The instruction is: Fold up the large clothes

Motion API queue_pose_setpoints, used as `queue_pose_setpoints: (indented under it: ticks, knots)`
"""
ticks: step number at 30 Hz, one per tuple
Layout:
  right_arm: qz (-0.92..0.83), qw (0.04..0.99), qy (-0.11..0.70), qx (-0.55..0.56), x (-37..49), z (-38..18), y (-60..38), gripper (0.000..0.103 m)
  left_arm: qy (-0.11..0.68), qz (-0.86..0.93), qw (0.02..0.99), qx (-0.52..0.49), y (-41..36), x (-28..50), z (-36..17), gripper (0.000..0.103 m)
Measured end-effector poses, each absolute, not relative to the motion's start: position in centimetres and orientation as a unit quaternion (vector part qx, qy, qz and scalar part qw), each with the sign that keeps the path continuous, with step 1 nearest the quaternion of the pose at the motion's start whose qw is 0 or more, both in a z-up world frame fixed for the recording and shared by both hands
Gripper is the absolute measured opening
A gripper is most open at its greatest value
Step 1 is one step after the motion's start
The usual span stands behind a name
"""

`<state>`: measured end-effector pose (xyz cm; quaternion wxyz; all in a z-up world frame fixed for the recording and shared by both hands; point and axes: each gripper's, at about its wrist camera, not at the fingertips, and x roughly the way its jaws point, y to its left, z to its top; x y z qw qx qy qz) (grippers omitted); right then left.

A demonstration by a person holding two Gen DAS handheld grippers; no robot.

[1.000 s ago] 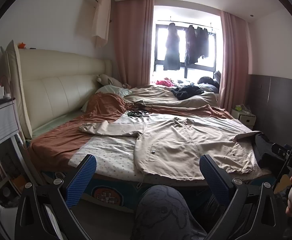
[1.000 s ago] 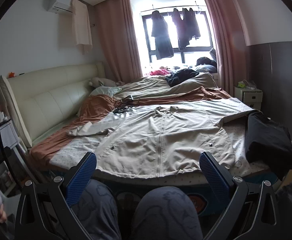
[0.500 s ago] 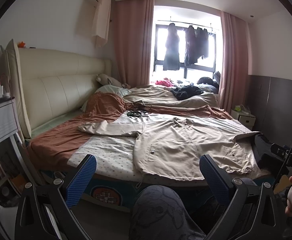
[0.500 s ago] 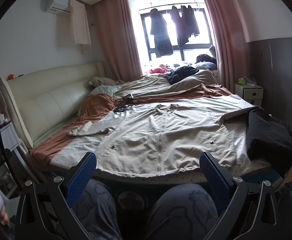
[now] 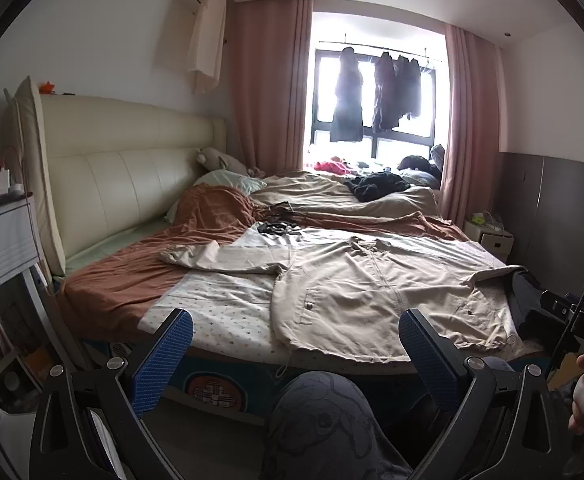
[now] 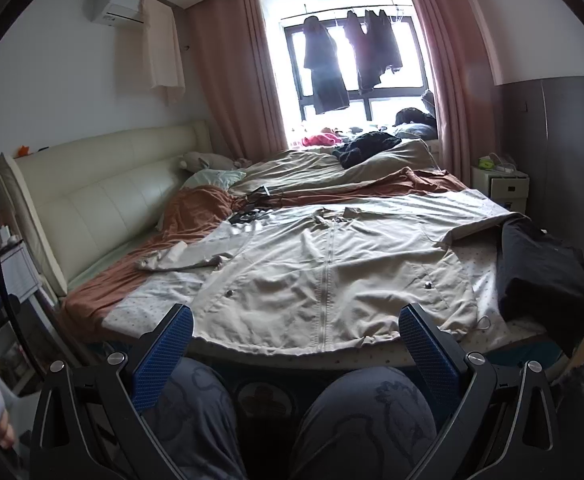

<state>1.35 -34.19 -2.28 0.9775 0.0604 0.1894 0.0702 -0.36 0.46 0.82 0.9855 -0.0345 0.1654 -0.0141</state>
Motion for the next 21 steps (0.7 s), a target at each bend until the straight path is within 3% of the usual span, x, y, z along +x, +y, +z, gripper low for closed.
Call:
queue_pose_setpoints:
  ticks: [21]
  knots:
    - [0.072, 0.977, 0.193, 0.061, 2.6, -2.2, -33.5, 0.103, 0.165, -0.009, 0.986, -0.038, 0.1, 0.5, 0.8, 0.103]
